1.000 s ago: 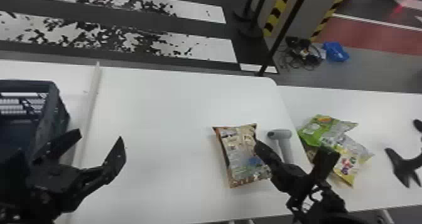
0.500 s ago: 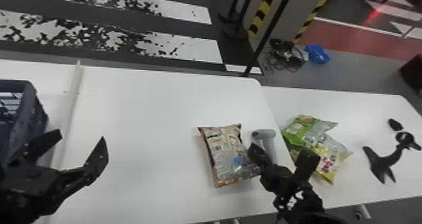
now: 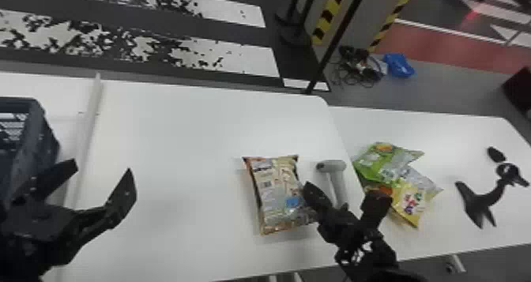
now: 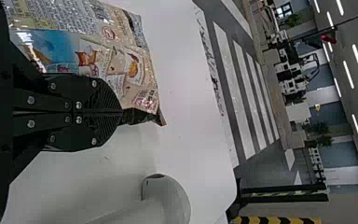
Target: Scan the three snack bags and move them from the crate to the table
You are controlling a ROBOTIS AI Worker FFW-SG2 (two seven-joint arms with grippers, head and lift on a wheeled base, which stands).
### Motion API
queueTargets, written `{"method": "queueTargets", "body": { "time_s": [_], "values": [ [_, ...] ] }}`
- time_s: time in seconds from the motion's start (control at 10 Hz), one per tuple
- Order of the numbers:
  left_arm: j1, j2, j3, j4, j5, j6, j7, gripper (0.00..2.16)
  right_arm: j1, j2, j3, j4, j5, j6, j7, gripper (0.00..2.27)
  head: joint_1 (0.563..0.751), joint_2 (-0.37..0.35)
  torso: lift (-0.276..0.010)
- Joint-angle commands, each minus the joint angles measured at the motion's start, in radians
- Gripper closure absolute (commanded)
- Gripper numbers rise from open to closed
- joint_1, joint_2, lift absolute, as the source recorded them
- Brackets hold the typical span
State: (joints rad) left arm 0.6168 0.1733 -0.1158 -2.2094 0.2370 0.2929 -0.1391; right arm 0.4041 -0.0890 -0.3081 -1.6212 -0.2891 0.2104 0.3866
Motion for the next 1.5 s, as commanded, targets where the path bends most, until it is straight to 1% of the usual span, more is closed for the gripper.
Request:
{"method": "queueTargets", "body": {
  "time_s": [0.0,0.4,0.6,0.7,0.8,0.9,1.1,1.2,1.4],
  "values": [
    [0.003,0.003,0.001,0.001,0.002,-0.008,0.000,0.02,0.013,0.003,0.015,-0.011,-0.007,-0.002,0.000,2.24,0.695,-0.304,-0.062],
    [0.014,0.003,0.001,-0.001,0.007,-0.039,-0.002,0.02,0.078,0.028,0.024,-0.101,-0.039,0.031,-0.002,2.24,0.695,-0.277,-0.062],
    [0.015,0.003,0.001,-0.006,0.013,-0.042,-0.002,0.02,0.090,0.034,0.023,-0.132,-0.039,0.028,-0.003,2.24,0.695,-0.267,-0.062],
    [0.018,0.003,0.001,-0.006,0.013,-0.042,-0.002,0.02,0.101,0.032,0.015,-0.172,-0.048,0.019,0.002,2.24,0.695,-0.266,-0.062],
    [0.020,0.003,0.001,-0.006,0.013,-0.042,-0.002,0.02,0.127,0.031,0.012,-0.232,-0.081,0.031,0.020,2.24,0.695,-0.266,-0.062],
    [0.020,0.003,-0.010,-0.007,0.013,-0.045,0.000,0.02,0.145,0.032,0.032,-0.264,-0.085,0.028,0.029,2.24,0.695,-0.263,-0.062],
    [0.024,0.005,-0.013,-0.015,0.011,-0.045,0.001,0.02,0.148,0.032,0.086,-0.258,-0.078,0.019,0.029,2.24,0.695,-0.238,-0.062],
    [0.029,0.005,-0.012,-0.016,0.011,-0.045,0.001,0.02,0.136,0.032,0.112,-0.243,-0.050,0.019,0.029,2.24,0.695,-0.229,-0.062],
    [0.040,0.005,-0.008,-0.027,0.011,-0.054,0.001,0.02,0.105,0.032,0.150,-0.186,-0.015,0.007,0.025,2.24,0.695,-0.187,-0.062]
  ]
}}
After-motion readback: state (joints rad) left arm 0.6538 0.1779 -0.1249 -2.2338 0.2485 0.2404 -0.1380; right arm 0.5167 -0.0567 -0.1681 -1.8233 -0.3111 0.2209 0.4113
